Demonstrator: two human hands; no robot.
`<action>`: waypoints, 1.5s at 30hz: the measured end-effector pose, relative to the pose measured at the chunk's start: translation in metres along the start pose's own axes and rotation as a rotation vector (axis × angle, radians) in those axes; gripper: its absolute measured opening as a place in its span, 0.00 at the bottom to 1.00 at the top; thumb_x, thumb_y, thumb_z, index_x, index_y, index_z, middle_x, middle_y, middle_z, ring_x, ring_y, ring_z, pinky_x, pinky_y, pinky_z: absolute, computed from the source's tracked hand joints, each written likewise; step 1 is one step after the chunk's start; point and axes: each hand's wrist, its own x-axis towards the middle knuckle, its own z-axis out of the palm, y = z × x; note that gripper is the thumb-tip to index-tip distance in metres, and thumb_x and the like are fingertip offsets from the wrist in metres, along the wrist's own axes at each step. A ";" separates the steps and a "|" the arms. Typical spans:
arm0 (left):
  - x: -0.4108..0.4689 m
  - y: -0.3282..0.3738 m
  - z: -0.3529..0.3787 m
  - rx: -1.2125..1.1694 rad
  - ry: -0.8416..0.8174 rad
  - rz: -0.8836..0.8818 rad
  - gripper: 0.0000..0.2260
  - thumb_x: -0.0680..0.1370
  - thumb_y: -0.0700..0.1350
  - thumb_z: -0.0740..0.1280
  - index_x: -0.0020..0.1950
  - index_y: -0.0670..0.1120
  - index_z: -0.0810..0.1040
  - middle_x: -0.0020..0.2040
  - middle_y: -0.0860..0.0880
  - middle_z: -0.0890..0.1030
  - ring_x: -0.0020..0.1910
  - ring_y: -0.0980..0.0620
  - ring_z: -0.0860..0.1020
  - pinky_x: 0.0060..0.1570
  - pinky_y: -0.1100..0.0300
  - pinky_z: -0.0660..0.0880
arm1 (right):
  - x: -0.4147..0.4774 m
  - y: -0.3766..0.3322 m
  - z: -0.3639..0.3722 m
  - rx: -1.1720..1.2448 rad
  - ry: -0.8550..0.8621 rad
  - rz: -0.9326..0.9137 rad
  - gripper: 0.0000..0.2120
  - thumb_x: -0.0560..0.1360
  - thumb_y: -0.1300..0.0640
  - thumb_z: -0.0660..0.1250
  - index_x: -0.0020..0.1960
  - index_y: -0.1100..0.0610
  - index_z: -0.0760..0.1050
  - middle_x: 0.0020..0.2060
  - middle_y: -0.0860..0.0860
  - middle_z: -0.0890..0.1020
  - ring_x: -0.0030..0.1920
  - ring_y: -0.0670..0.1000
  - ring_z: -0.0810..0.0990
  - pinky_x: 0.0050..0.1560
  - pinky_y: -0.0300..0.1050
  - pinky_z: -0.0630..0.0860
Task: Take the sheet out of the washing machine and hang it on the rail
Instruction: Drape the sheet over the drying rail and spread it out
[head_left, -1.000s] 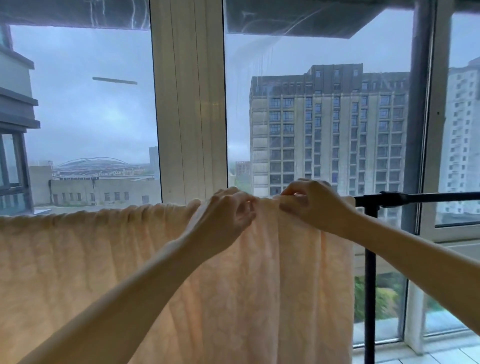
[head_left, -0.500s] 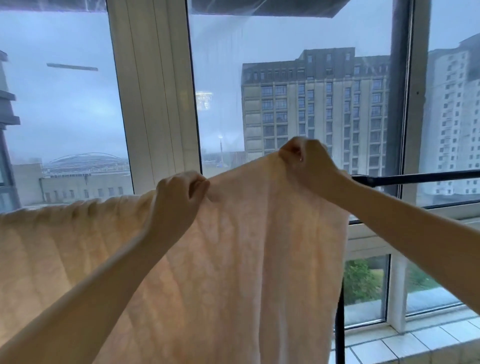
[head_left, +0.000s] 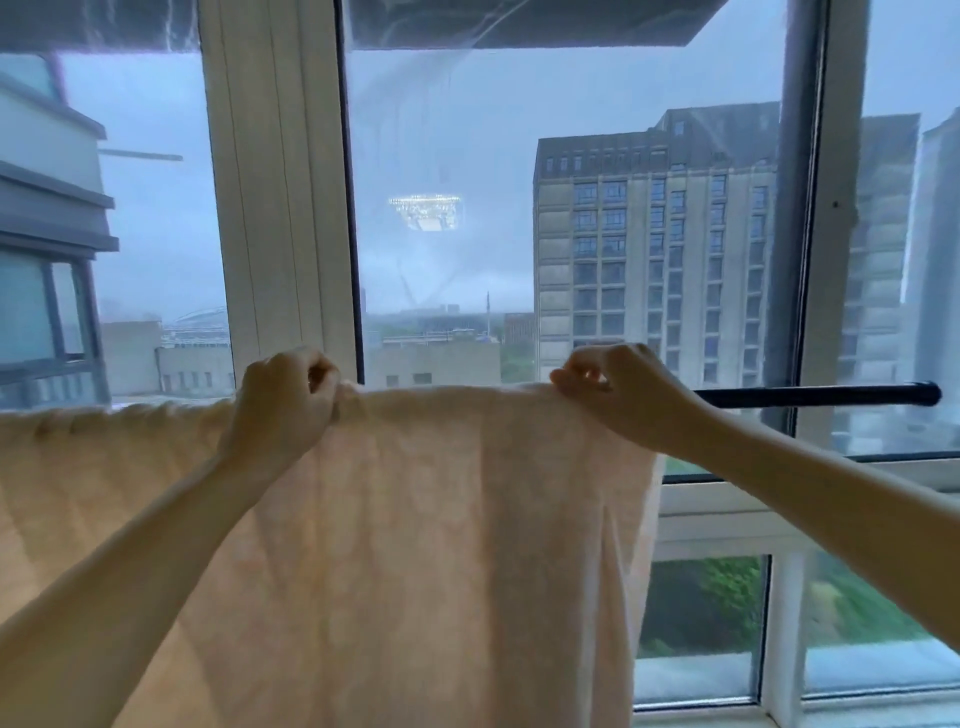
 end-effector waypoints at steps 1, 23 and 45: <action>0.002 0.003 -0.002 0.009 -0.008 -0.023 0.04 0.77 0.37 0.67 0.48 0.41 0.81 0.44 0.43 0.84 0.39 0.52 0.75 0.44 0.60 0.71 | -0.001 0.003 -0.002 0.019 -0.016 -0.004 0.09 0.78 0.51 0.63 0.47 0.55 0.79 0.41 0.46 0.80 0.41 0.43 0.78 0.50 0.39 0.76; 0.002 0.128 0.016 -0.215 -0.021 0.368 0.07 0.79 0.42 0.65 0.43 0.42 0.79 0.35 0.54 0.77 0.34 0.65 0.72 0.38 0.76 0.67 | 0.016 0.010 -0.042 -0.057 0.200 -0.110 0.11 0.80 0.57 0.59 0.46 0.60 0.77 0.43 0.52 0.80 0.44 0.50 0.75 0.49 0.46 0.73; -0.004 0.089 0.028 -0.030 -0.055 0.179 0.02 0.75 0.44 0.70 0.42 0.49 0.80 0.35 0.51 0.79 0.41 0.51 0.74 0.44 0.54 0.74 | -0.054 0.044 -0.048 -0.234 0.042 -0.027 0.10 0.73 0.52 0.70 0.53 0.53 0.77 0.52 0.49 0.77 0.53 0.50 0.74 0.55 0.48 0.75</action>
